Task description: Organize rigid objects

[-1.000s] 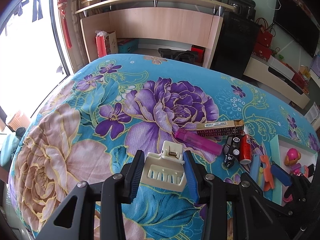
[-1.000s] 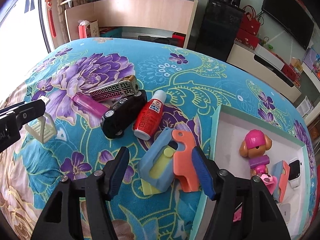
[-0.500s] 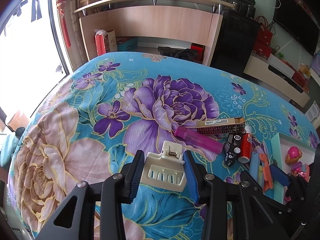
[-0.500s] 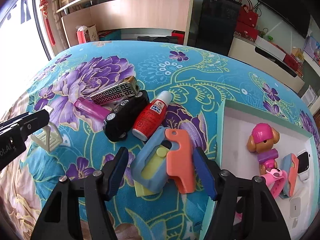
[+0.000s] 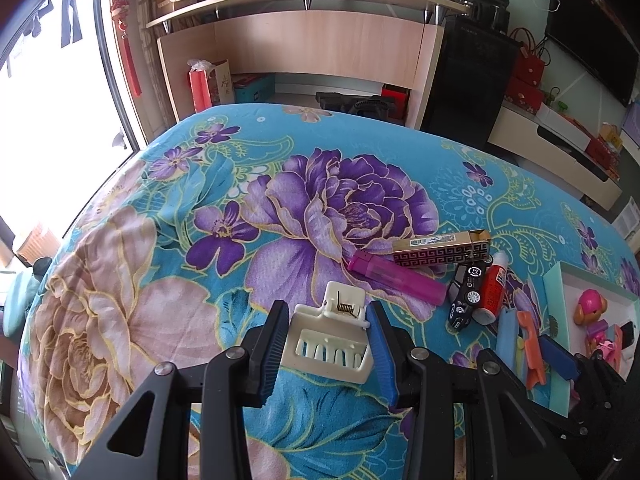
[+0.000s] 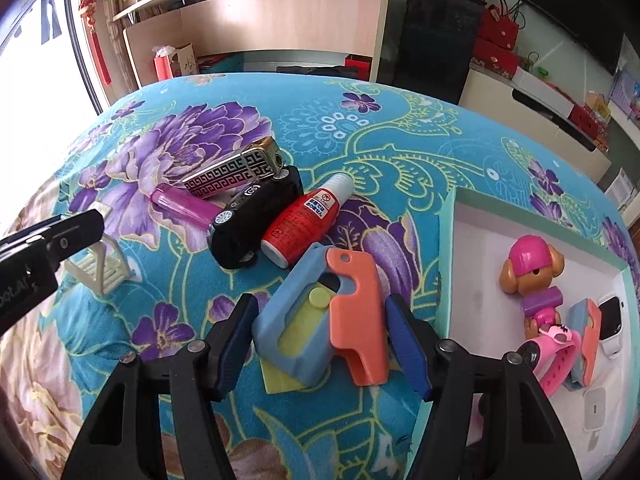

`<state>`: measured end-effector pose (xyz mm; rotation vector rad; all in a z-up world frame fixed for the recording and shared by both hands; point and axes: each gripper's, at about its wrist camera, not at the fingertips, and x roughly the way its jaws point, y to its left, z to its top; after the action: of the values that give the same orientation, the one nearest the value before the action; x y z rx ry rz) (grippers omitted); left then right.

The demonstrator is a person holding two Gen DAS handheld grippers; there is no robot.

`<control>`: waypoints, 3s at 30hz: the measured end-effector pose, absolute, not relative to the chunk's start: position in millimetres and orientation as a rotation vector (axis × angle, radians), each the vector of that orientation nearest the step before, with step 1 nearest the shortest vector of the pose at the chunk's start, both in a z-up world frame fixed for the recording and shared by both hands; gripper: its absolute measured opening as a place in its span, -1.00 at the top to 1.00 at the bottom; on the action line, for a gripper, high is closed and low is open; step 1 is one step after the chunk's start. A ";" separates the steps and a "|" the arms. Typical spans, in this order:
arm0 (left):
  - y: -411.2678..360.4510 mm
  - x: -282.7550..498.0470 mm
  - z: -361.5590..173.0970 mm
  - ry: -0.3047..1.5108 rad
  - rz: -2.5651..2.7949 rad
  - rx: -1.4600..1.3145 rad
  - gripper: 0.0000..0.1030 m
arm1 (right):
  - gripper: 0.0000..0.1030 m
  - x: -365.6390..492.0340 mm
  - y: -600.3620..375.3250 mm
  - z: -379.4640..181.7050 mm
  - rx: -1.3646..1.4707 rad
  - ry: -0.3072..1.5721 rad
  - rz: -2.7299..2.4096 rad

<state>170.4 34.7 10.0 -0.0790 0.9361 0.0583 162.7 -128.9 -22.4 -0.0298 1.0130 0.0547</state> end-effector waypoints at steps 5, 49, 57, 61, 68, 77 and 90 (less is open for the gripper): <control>34.5 167.8 15.7 0.920 0.058 -0.078 0.17 | -0.30 157.9 -133.8 -14.9 0.058 1.014 0.105; -222.7 96.0 45.1 0.816 -0.561 0.292 0.17 | -0.30 72.5 -371.1 52.3 0.309 0.884 -0.399; -235.3 87.5 42.4 0.802 -0.599 0.320 0.17 | -0.27 79.2 -367.6 36.7 0.316 0.933 -0.353; -243.7 84.7 38.2 0.812 -0.613 0.341 0.17 | -0.27 78.4 -369.2 36.7 0.329 0.933 -0.351; -240.0 86.3 40.7 0.816 -0.603 0.329 -0.17 | -0.27 77.5 -370.3 40.9 0.334 0.923 -0.346; -205.5 100.5 57.1 0.787 -0.519 0.260 -0.33 | -0.26 73.4 -367.2 56.7 0.322 0.871 -0.350; -70.4 156.7 41.2 0.869 -0.013 0.066 -0.46 | -0.26 97.0 -309.9 59.3 0.236 0.878 -0.201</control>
<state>156.7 -70.4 41.2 0.0656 0.8695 -0.0129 97.0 -309.9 59.3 0.2358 0.8777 -0.2006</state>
